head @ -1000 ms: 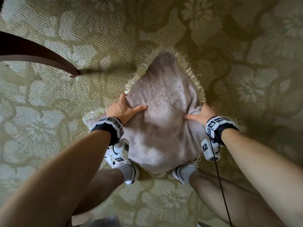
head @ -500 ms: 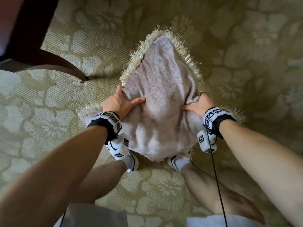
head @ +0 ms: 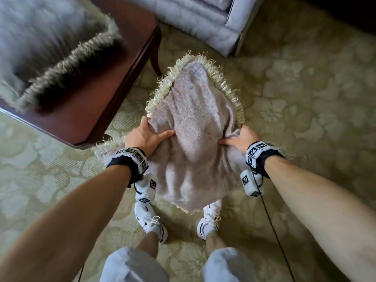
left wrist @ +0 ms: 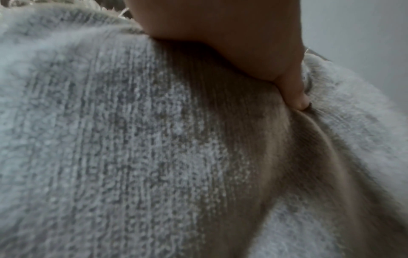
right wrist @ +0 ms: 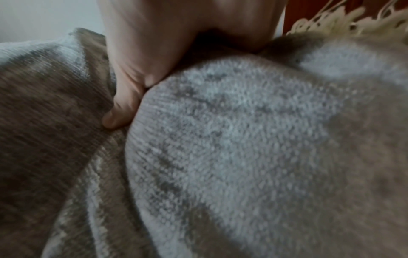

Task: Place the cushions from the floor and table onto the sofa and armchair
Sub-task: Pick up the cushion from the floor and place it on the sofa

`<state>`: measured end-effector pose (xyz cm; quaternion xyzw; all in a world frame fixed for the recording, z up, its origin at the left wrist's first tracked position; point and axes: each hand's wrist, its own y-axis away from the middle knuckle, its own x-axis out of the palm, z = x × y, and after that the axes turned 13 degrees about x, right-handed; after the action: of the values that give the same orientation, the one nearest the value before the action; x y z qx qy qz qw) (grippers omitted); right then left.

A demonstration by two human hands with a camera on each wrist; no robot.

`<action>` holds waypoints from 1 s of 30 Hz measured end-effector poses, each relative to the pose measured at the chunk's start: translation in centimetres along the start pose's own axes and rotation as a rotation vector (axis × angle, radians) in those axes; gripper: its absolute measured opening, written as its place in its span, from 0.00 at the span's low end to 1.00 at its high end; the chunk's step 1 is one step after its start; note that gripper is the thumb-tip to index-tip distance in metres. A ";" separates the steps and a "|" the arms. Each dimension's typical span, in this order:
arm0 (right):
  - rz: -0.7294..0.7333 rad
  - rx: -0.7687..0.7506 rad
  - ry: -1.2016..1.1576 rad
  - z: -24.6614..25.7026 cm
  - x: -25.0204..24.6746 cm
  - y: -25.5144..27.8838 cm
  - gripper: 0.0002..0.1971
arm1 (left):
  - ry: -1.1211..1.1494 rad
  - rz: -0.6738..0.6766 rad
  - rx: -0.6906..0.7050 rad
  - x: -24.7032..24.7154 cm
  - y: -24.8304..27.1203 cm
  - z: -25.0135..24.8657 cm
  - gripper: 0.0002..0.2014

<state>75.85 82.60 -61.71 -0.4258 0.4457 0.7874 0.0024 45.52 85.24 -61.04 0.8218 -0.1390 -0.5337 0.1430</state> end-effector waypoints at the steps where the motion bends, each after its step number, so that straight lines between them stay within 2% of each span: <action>1: -0.022 -0.024 0.008 0.9 -2.0 0.8 0.33 | 0.021 -0.031 0.006 -1.8 0.1 -1.0 0.50; 8: -0.151 -0.153 0.083 6.6 -16.1 5.1 0.34 | 0.102 -0.216 0.012 -13.2 1.0 -9.1 0.47; 11: -0.218 -0.211 0.095 8.8 -22.0 6.7 0.38 | 0.141 -0.274 0.017 -17.2 0.5 -12.4 0.45; 15: -0.292 -0.280 0.124 11.9 -28.8 8.1 0.35 | 0.162 -0.328 0.018 -21.8 -0.5 -15.7 0.49; 17: -0.329 -0.293 0.168 13.7 -31.5 8.1 0.39 | 0.186 -0.355 0.022 -23.7 -1.5 -16.9 0.49; 19: -0.356 -0.291 0.201 15.6 -33.8 8.0 0.43 | 0.218 -0.376 0.028 -25.4 -3.0 -18.0 0.50; 22: -0.382 -0.298 0.216 18.7 -36.9 7.0 0.43 | 0.237 -0.394 0.036 -28.0 -6.1 -19.0 0.51; 27: -0.443 -0.337 0.248 25.3 -41.0 3.5 0.46 | 0.256 -0.397 0.068 -32.3 -13.9 -19.6 0.53; 30: -0.458 -0.339 0.232 29.4 -43.8 1.6 0.38 | 0.253 -0.391 0.094 -35.2 -19.0 -20.3 0.53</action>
<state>83.56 118.81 -24.08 -0.5966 0.1980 0.7756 0.0578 51.80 117.87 -30.93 0.8991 0.0172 -0.4371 0.0149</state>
